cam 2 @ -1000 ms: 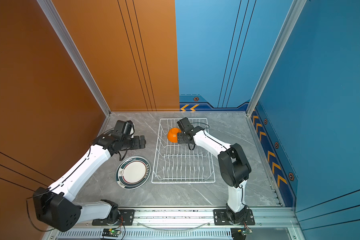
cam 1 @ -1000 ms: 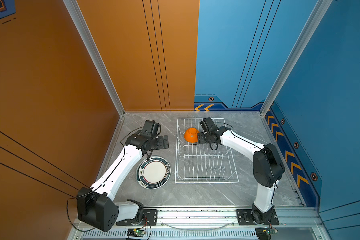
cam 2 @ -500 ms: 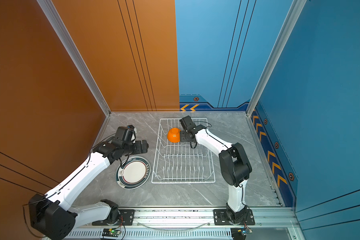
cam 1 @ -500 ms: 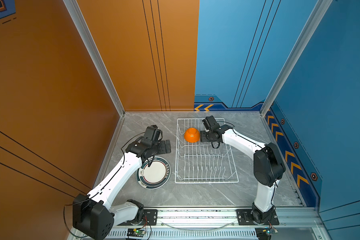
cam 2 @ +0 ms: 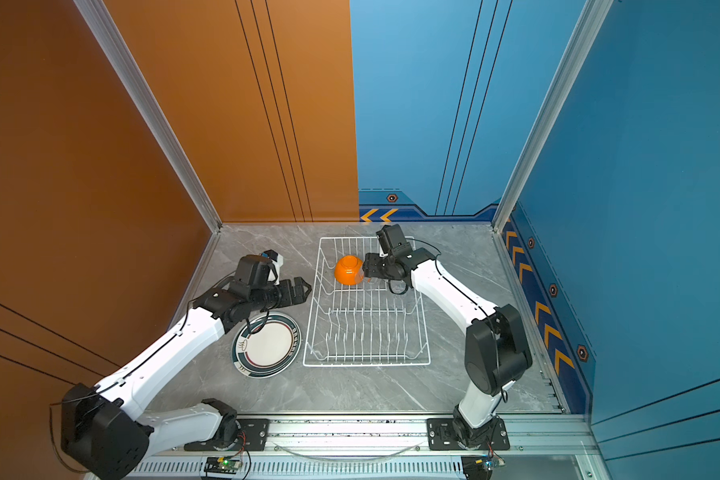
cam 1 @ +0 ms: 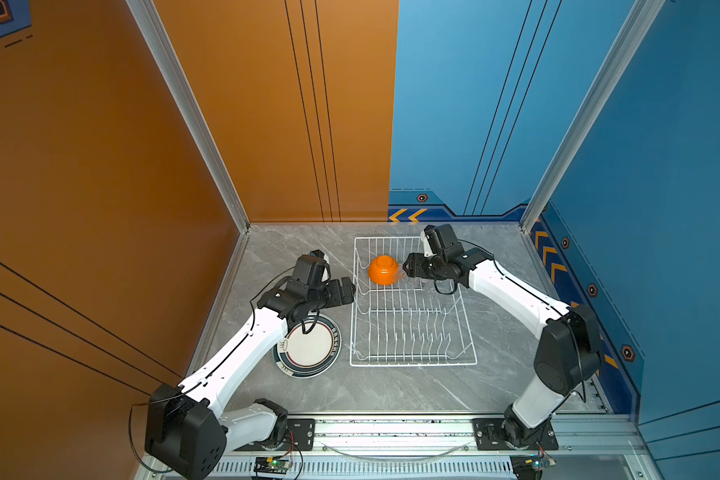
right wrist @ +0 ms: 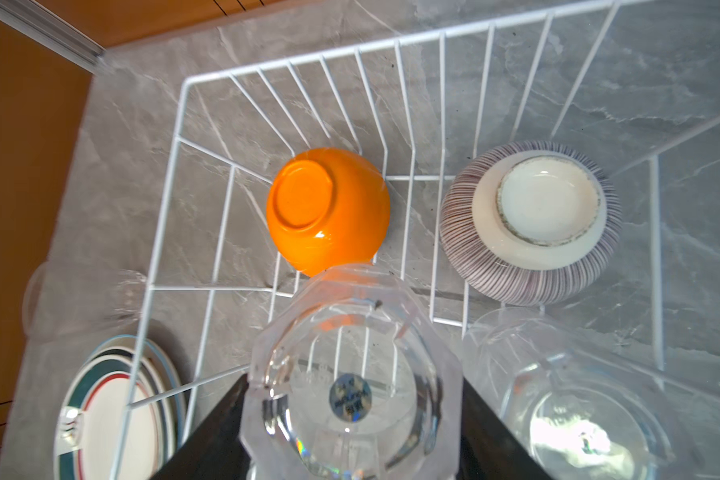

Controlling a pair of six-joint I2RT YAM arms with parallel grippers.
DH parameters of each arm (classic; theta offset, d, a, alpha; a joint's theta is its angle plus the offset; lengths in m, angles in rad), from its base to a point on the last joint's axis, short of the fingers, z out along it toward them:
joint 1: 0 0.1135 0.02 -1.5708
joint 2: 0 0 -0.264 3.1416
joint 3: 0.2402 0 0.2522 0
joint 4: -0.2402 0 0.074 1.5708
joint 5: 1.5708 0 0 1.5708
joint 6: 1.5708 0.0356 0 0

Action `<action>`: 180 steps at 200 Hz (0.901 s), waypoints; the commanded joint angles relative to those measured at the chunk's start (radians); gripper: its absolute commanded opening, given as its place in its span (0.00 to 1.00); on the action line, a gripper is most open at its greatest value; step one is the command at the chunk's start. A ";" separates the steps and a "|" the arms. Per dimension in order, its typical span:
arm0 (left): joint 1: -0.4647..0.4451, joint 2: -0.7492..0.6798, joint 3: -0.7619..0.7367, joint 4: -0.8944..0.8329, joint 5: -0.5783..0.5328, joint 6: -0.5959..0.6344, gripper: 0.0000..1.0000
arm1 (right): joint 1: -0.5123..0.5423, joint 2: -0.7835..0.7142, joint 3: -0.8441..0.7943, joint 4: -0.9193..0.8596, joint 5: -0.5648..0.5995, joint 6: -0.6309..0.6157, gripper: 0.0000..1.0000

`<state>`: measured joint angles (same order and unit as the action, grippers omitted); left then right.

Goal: Unload the mixed dishes from the dish rack
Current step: 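Lift the second clear glass toward the left gripper while the left reaches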

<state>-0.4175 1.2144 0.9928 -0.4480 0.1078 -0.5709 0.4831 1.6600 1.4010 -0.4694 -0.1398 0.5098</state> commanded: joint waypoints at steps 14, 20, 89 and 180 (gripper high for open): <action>-0.021 0.013 -0.006 0.166 0.104 -0.067 0.98 | -0.031 -0.122 -0.095 0.171 -0.204 0.133 0.53; -0.024 0.014 -0.008 0.191 0.115 -0.080 0.98 | -0.035 -0.139 -0.113 0.199 -0.229 0.154 0.53; -0.071 0.095 -0.011 0.510 0.275 -0.198 0.88 | -0.053 -0.236 -0.220 0.463 -0.441 0.359 0.53; -0.096 0.150 -0.004 0.761 0.364 -0.267 0.58 | -0.057 -0.232 -0.290 0.698 -0.567 0.535 0.53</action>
<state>-0.5056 1.3510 0.9829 0.1974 0.4187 -0.8116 0.4305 1.4414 1.1244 0.0822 -0.6373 0.9695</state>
